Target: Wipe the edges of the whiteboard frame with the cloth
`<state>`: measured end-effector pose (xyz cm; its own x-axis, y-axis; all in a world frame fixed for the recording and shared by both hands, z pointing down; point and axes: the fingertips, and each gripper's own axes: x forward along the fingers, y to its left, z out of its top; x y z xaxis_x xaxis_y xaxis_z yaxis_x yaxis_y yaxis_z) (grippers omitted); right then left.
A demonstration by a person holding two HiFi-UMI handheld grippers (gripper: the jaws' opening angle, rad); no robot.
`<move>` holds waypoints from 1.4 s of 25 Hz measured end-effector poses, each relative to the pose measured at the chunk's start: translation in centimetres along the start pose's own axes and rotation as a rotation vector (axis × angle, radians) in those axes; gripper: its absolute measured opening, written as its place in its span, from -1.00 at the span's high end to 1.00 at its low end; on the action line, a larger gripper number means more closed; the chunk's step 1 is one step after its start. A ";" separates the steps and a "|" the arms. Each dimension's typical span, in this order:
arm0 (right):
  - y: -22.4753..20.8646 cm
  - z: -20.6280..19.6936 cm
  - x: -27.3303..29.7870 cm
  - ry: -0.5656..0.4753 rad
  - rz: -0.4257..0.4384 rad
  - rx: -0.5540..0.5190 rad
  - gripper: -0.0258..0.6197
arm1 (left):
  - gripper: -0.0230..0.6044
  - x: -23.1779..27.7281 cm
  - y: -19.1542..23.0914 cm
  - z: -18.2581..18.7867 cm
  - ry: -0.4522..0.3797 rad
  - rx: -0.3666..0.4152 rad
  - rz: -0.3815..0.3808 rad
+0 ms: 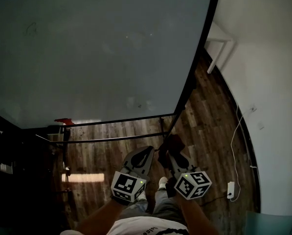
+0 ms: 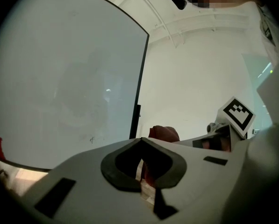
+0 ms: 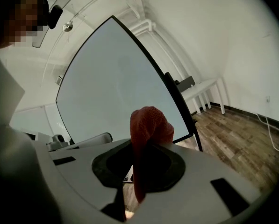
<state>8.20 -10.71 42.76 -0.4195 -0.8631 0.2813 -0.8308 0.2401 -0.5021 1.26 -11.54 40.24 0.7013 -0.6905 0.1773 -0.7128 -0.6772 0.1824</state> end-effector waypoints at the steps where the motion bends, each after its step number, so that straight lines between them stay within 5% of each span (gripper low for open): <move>1: -0.7 0.0 0.8 0.006 -0.006 0.007 0.77 | 0.90 0.8 0.4 -0.2 0.003 -0.004 -0.003; 10: -9.4 -0.8 7.1 0.087 -0.031 0.070 0.77 | 0.90 7.4 2.9 -1.5 -0.005 -0.005 0.038; 22: -19.8 -6.8 15.4 0.094 -0.148 0.314 0.77 | 0.90 11.9 7.0 -9.1 0.080 -0.053 0.056; 35: -24.1 -8.8 19.7 0.044 -0.156 0.456 0.77 | 0.90 15.6 8.9 -11.5 0.066 -0.060 0.026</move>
<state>16.73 -29.59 67.54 -0.3259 -0.8514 0.4111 -0.6444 -0.1182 -0.7555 5.95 -25.41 55.77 0.6829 -0.6879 0.2460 -0.7305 -0.6414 0.2343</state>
